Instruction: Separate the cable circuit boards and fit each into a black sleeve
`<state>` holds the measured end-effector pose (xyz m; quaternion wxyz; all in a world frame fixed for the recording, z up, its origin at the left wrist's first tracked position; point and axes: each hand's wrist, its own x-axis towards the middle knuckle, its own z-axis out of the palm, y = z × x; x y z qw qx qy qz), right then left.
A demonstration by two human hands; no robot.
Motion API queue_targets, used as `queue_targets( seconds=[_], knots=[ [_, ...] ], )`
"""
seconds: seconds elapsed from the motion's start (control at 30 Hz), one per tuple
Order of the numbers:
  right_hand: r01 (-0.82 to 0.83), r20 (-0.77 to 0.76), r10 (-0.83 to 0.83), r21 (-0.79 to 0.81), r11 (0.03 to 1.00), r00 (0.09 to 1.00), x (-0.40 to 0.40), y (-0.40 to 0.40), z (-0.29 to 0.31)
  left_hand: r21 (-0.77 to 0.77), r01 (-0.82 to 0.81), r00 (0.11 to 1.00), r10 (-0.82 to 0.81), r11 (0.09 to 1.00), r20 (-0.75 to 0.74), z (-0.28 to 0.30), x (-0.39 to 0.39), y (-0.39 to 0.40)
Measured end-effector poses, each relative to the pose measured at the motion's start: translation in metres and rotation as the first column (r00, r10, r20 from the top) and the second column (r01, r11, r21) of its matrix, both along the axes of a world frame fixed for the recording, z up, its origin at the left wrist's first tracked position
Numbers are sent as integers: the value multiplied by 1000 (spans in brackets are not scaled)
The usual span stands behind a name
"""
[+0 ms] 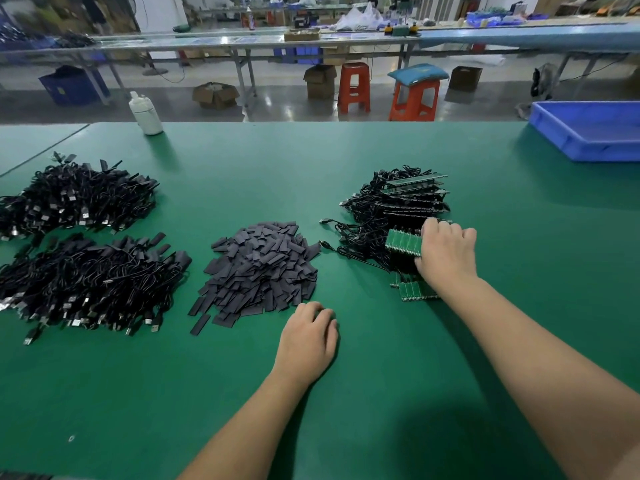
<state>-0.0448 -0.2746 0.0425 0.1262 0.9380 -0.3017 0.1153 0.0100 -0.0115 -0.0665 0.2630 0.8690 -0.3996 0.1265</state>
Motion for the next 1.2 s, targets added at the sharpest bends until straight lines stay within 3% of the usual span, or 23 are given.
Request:
queue_targets(
  seconds=[0.17,0.33,0.6,0.77,0.87,1.0,1.07,1.13,1.2],
  knots=[
    [-120,88,112,91,989,990,4,-4,29,2,1,1000,-1,1000,13,-1,0,-1],
    [-175,345,95,209,962,934,6,-16,78,6,-2,1000,1,1000,22,-2,1,-1],
    [-230,545,116,146,962,830,-14,-2,152,20,-11,1000,11,1000,8,0,0,-1],
    [-347,306,248,334,876,919,-36,10,188,18,-5,1000,5,1000,15,-2,2,-1],
    [-376,174,333,451,809,927,-42,10,193,36,14,1000,-14,999,-5,-3,4,-1],
    [-302,-21,425,672,676,905,-43,5,180,88,-34,974,53,996,-221,15,6,-5],
    [-221,-107,471,779,587,875,-41,2,167,58,-10,892,35,998,-451,37,6,-14],
    [-193,-197,505,761,619,840,-36,1,152,-139,27,699,-118,990,-706,66,0,-29],
    [-147,-249,524,785,601,815,-33,0,135,-351,6,526,-301,936,-795,91,-9,-48]
  ],
)
